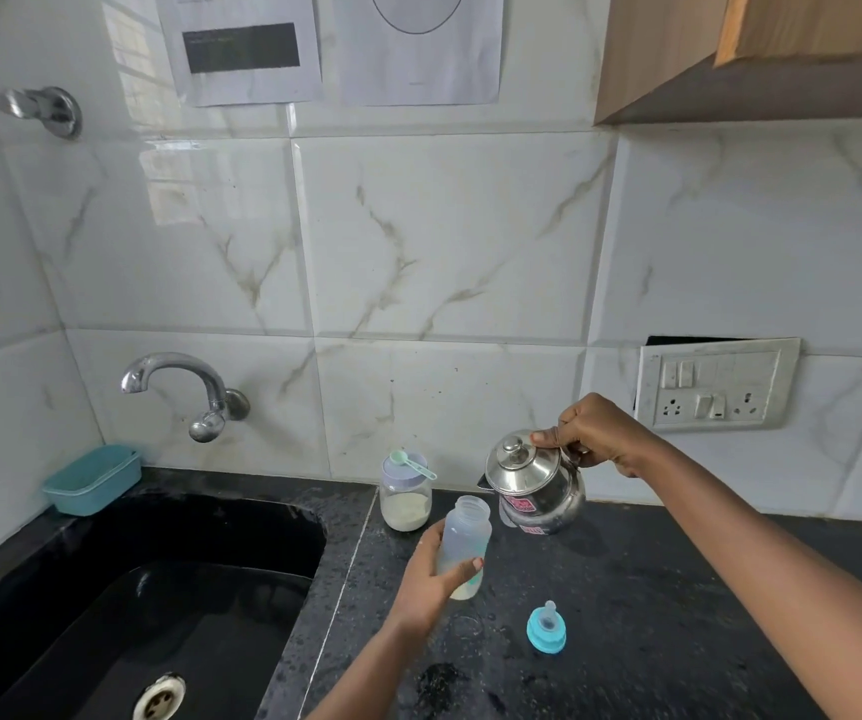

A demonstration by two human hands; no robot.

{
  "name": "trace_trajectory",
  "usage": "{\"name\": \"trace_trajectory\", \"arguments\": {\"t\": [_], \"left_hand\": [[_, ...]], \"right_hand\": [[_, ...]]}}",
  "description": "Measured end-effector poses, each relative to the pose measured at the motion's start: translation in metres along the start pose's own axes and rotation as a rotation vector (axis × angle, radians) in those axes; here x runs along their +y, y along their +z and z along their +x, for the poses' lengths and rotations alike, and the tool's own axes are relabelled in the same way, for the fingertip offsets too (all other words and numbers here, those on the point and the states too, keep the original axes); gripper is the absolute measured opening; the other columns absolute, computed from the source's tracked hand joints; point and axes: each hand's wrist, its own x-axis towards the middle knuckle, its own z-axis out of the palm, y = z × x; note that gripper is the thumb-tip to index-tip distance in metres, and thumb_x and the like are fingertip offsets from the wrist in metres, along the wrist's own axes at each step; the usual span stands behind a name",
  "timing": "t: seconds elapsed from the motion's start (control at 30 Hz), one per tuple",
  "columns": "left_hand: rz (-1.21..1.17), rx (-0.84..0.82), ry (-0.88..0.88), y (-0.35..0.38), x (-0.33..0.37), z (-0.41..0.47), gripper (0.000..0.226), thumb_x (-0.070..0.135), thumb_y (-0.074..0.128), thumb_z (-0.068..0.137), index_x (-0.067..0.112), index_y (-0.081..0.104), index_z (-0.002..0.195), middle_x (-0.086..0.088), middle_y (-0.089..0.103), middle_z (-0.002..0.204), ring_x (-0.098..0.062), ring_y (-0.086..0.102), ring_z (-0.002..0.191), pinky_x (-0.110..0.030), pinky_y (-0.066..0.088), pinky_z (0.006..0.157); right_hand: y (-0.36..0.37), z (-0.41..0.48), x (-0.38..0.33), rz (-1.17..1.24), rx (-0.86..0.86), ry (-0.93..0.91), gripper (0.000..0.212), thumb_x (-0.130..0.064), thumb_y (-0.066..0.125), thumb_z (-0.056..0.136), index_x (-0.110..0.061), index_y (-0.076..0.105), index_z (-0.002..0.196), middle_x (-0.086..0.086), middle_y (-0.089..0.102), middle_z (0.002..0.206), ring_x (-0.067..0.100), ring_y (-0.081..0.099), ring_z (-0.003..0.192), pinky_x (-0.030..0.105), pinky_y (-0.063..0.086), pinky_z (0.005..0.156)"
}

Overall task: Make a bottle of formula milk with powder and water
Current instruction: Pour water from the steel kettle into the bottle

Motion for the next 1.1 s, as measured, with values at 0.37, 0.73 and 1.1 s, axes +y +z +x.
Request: {"name": "trace_trajectory", "arguments": {"t": [0.37,0.73,1.1], "left_hand": [[-0.001,0.033,0.008,0.001,0.012,0.0,0.052,0.022,0.073,0.08,0.032,0.044,0.122,0.011,0.059,0.111,-0.009,0.058,0.103,-0.017,0.048,0.077],[-0.002,0.077,0.064,0.002,0.015,-0.005,0.078,0.071,0.05,0.064,0.027,0.05,0.129,0.003,0.063,0.118,-0.009,0.06,0.106,-0.018,0.049,0.08],[0.017,0.075,0.124,0.0,0.017,-0.004,0.075,0.065,0.048,0.063,0.028,0.047,0.128,-0.003,0.061,0.121,-0.015,0.058,0.109,-0.023,0.048,0.087]], "right_hand": [[0.003,0.0,-0.013,-0.074,-0.032,-0.025,0.05,-0.012,0.081,0.069,-0.01,0.038,0.045,0.002,0.034,0.043,0.018,0.033,0.049,0.026,0.032,0.051],[0.004,0.003,-0.037,-0.162,-0.113,-0.086,0.053,-0.01,0.08,0.069,-0.011,0.033,0.046,0.0,0.026,0.042,0.012,0.027,0.039,0.02,0.026,0.044],[0.004,0.006,-0.06,-0.335,-0.119,-0.142,0.055,-0.015,0.082,0.068,-0.011,0.032,0.044,0.004,0.029,0.045,0.013,0.029,0.039,0.023,0.025,0.046]]}}
